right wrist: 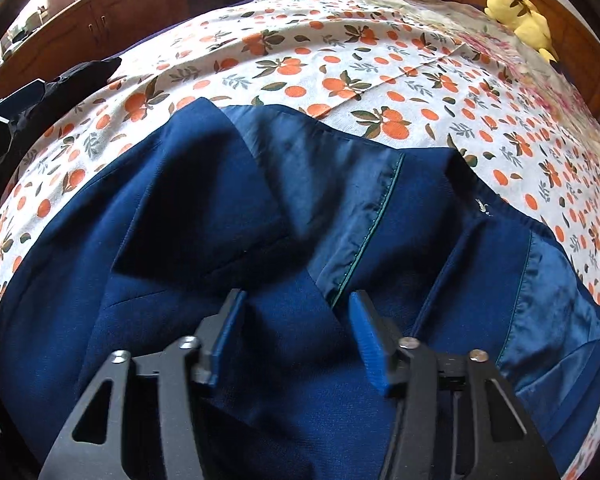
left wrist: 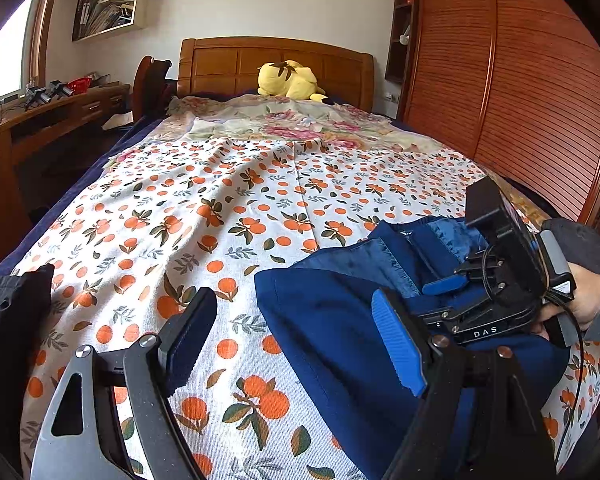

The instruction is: Fold large clothes

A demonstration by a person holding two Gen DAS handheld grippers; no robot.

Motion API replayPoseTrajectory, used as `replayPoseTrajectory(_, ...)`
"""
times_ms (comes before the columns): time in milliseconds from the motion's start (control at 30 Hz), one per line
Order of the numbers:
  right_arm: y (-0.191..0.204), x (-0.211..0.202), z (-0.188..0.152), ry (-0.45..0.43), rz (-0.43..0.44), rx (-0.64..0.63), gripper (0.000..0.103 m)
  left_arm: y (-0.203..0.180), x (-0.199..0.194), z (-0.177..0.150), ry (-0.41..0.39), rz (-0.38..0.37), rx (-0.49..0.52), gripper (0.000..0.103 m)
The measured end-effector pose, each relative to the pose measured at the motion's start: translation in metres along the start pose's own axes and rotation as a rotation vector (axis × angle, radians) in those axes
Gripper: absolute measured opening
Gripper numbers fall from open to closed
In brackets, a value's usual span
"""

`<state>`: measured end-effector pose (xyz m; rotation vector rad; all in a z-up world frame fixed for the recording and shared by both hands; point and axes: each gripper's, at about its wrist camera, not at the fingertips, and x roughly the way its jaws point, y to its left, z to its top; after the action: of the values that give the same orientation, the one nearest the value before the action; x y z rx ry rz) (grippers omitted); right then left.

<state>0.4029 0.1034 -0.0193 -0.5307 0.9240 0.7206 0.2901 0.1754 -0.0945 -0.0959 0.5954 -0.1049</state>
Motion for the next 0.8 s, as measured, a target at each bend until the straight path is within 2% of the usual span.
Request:
replayPoseTrajectory(33, 0.001, 0.001, 0.000, 0.001, 0.002, -0.002, 0.043, 0.000, 0.000, 0.000, 0.001, 0.000, 0.001, 0.080)
replayPoseTrajectory(133, 0.005, 0.001, 0.000, 0.003, -0.008, -0.031, 0.016, 0.001, 0.000, 0.000, -0.002, 0.001, -0.003, 0.080)
replayPoseTrajectory(167, 0.007, 0.001, 0.000, -0.004, -0.007, -0.052, 0.003, 0.002, -0.001, 0.000, -0.002, 0.002, -0.004, 0.080)
replayPoseTrajectory(267, 0.017, -0.008, 0.002, -0.061, -0.039, -0.125, 0.002, 0.003, -0.001, -0.001, -0.003, 0.002, -0.007, 0.080)
replayPoseTrajectory(467, 0.008, -0.024, 0.029, -0.172, -0.165, -0.117, 0.002, 0.008, 0.000, -0.002, 0.010, 0.022, -0.008, 0.080)
replayPoseTrajectory(633, 0.000, -0.018, 0.053, -0.198, -0.242, -0.103, 0.002, 0.008, 0.001, -0.003, 0.012, 0.020, -0.001, 0.080)
replayPoseTrajectory(800, 0.003, 0.010, 0.061, -0.164, -0.267, -0.080, 0.002, 0.005, 0.002, -0.003, 0.016, 0.018, 0.006, 0.080)
